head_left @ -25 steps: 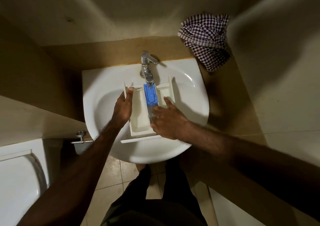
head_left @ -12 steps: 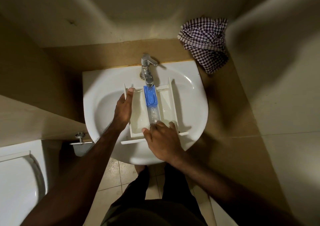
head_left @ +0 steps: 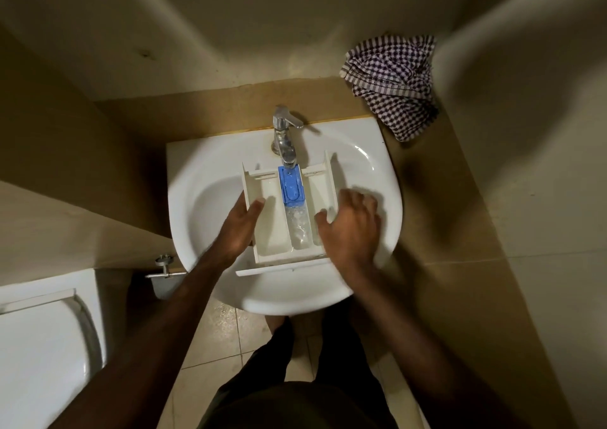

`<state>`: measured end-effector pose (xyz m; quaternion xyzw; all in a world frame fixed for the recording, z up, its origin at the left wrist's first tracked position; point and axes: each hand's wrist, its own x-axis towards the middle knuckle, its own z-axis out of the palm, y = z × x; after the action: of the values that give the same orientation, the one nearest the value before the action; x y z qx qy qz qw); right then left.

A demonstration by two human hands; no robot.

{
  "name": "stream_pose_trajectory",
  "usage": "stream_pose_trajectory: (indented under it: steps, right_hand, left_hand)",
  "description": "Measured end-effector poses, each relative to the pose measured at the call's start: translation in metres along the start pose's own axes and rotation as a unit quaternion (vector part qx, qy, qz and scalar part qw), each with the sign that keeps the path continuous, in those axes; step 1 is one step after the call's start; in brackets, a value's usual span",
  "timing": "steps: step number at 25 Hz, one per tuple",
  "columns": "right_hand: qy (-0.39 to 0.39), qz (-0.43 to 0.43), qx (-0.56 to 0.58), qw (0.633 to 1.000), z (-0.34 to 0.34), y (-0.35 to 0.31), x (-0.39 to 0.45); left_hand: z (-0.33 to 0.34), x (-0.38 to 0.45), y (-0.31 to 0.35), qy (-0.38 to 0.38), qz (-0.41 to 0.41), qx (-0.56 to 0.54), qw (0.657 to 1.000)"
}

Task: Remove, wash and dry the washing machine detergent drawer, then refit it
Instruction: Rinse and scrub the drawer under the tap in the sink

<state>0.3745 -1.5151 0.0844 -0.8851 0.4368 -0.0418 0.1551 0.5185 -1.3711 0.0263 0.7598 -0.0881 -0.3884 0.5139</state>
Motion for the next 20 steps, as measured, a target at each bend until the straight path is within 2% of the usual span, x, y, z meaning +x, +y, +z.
stream_pose_trajectory:
  steps: [1,3,4,5,7,10,14,17,20]
  right_hand:
    - [-0.102,0.053,0.031,0.993,-0.004,0.012,0.02]
    - [-0.282,0.112,0.182,0.935,-0.009,0.025,0.047]
    - [-0.32,0.118,0.246,0.907,-0.007,0.026,0.051]
    - [-0.33,0.109,0.278,0.896,-0.005,0.025,0.052]
    - [-0.313,0.102,0.279,0.902,0.003,0.02,0.043]
    - [-0.252,0.133,0.282,0.916,0.008,0.017,0.024]
    - [-0.203,0.188,0.297,0.914,0.009,0.024,0.003]
    - [-0.166,0.208,0.294,0.918,0.007,0.029,0.005]
    - [-0.152,0.206,0.286,0.923,0.0,0.034,0.011]
  left_hand:
    - [0.0,-0.001,-0.003,0.001,0.009,0.016,1.0]
    - [0.0,0.0,-0.005,0.016,0.02,0.037,0.999]
    - [0.0,0.001,-0.005,0.023,0.022,0.038,0.999]
    - [-0.001,0.002,-0.003,0.023,0.023,0.037,0.999]
    - [-0.006,0.003,0.002,0.007,0.012,0.042,0.999]
    - [-0.016,0.012,0.013,-0.06,-0.039,0.039,0.997]
    - [-0.018,0.031,0.023,-0.139,-0.033,0.153,0.978]
    - [-0.001,0.043,0.024,-0.145,-0.003,0.145,0.979]
    - [0.015,0.047,0.021,-0.109,0.005,0.111,0.988]
